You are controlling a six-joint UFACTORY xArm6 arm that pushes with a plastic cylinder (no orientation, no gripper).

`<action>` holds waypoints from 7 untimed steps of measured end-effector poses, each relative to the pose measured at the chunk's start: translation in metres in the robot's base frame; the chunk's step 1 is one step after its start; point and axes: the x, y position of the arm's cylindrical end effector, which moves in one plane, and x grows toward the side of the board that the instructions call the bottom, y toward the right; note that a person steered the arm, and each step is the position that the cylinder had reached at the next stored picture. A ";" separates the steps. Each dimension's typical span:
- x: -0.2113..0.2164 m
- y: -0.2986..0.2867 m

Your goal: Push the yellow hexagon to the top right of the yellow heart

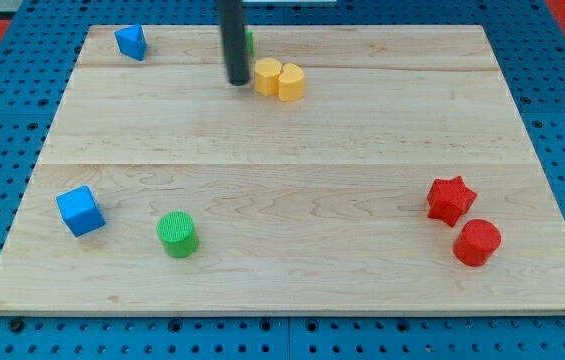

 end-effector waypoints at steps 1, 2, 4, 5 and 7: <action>-0.047 0.036; -0.047 0.095; -0.014 0.127; -0.024 0.145; -0.050 0.187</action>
